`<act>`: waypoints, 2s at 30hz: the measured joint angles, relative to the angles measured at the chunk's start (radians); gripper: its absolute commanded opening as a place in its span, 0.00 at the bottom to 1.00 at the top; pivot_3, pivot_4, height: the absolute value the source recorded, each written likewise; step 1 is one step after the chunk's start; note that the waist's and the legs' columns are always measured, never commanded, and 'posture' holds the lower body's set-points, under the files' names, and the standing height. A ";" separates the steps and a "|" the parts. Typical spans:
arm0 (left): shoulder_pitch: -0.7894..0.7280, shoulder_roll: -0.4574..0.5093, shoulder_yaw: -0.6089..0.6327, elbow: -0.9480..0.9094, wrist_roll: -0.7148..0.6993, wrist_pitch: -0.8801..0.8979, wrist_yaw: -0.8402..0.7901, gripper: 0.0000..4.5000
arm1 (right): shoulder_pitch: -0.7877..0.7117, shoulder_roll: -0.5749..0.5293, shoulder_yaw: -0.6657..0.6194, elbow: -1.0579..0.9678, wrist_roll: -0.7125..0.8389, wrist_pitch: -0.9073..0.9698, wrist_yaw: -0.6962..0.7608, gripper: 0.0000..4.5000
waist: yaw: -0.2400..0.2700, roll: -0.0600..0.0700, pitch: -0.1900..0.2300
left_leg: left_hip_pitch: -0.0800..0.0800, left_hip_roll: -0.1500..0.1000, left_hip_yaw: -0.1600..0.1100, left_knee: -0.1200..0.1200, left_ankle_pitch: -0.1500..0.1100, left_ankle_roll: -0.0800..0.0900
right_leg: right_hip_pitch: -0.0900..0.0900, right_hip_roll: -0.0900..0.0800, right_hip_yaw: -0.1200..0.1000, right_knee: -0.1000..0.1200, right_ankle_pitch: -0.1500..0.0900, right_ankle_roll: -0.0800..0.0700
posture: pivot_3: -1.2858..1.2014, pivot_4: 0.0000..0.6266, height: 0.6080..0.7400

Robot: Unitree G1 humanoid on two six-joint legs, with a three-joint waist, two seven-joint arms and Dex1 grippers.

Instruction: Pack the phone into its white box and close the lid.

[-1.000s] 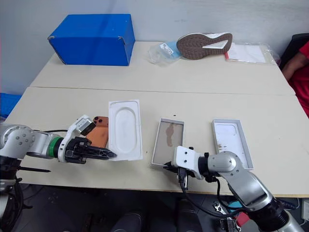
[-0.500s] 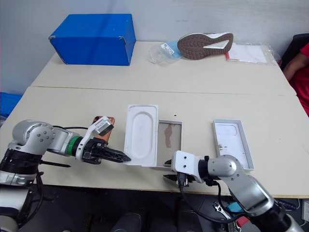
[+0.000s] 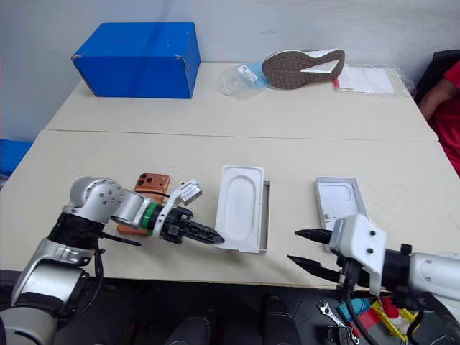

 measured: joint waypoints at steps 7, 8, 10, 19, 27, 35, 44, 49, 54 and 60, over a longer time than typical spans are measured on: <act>-0.020 -0.061 -0.004 0.085 0.013 0.000 0.075 0.00 | 0.050 -0.010 -0.116 -0.031 0.130 0.040 -0.048 0.91 | 0.002 0.000 0.000 | 0.000 0.000 0.000 0.000 0.000 0.000 | 0.000 0.000 0.000 0.000 0.000 0.000 | 0.52 0.24 1.00; -0.022 -0.062 -0.003 0.088 0.014 0.000 0.082 0.00 | 0.052 -0.017 -0.134 -0.036 0.142 0.040 -0.050 0.99 | 0.002 0.000 0.000 | 0.000 0.000 0.000 0.000 0.000 0.000 | 0.000 0.000 0.000 0.000 0.000 0.000 | 0.52 0.24 1.00; -0.024 -0.070 -0.004 0.090 0.014 0.000 0.089 0.00 | 0.054 -0.029 -0.166 -0.043 0.163 0.040 -0.057 1.00 | 0.002 0.000 0.000 | 0.000 0.000 0.000 0.000 0.000 0.000 | 0.000 0.000 0.000 0.000 0.000 0.000 | 0.52 0.24 1.00; -0.043 -0.087 -0.026 0.132 0.012 0.000 0.108 0.00 | 0.098 -0.034 -0.192 -0.061 0.182 0.031 -0.098 1.00 | 0.004 0.000 0.000 | 0.000 -0.001 0.000 0.000 0.000 0.000 | 0.000 0.000 0.000 0.000 0.000 0.000 | 0.52 0.24 1.00; -0.072 -0.092 -0.049 0.170 0.029 0.000 0.108 0.11 | 0.111 -0.034 -0.189 -0.066 0.182 0.013 -0.119 1.00 | 0.004 0.000 0.000 | 0.000 -0.001 0.000 0.001 0.000 0.000 | 0.000 0.000 0.000 0.001 0.000 0.000 | 0.52 0.24 1.00; -0.073 -0.107 -0.033 0.175 0.024 0.000 0.084 0.59 | 0.108 -0.036 -0.178 -0.066 0.182 0.007 -0.134 1.00 | 0.003 -0.001 0.000 | 0.000 -0.001 0.000 0.001 0.000 0.000 | 0.000 0.000 0.000 0.001 0.000 0.000 | 0.52 0.24 1.00; -0.067 -0.001 -0.019 0.080 0.035 -0.009 0.011 0.85 | 0.096 -0.043 -0.153 -0.055 0.181 -0.004 -0.131 1.00 | 0.000 -0.001 0.000 | 0.000 -0.001 0.000 0.002 0.001 0.000 | 0.000 0.000 0.000 0.003 0.000 0.000 | 0.52 0.24 1.00; -0.051 0.143 -0.070 -0.118 0.118 -0.166 -0.164 0.85 | 0.067 -0.068 -0.134 -0.034 0.181 -0.014 -0.127 1.00 | -0.001 -0.001 0.000 | 0.000 -0.001 0.001 0.001 0.000 0.000 | 0.000 -0.001 0.000 0.002 0.000 0.000 | 0.52 0.24 1.00; -0.030 0.170 -0.057 -0.171 0.147 -0.251 -0.284 0.76 | -0.010 -0.099 -0.048 0.011 0.164 -0.017 -0.128 1.00 | 0.001 -0.001 0.000 | 0.000 -0.001 0.000 0.002 0.001 0.000 | 0.000 -0.001 0.000 0.001 0.000 0.000 | 0.52 0.24 1.00; 0.117 0.284 -0.046 -0.229 0.331 -0.653 -0.486 0.37 | -0.195 -0.135 0.194 0.105 0.079 -0.020 -0.155 0.96 | -0.005 0.000 0.000 | -0.001 0.000 0.002 0.002 0.001 0.000 | -0.001 0.000 0.000 0.001 0.001 -0.001 | 0.52 0.24 1.00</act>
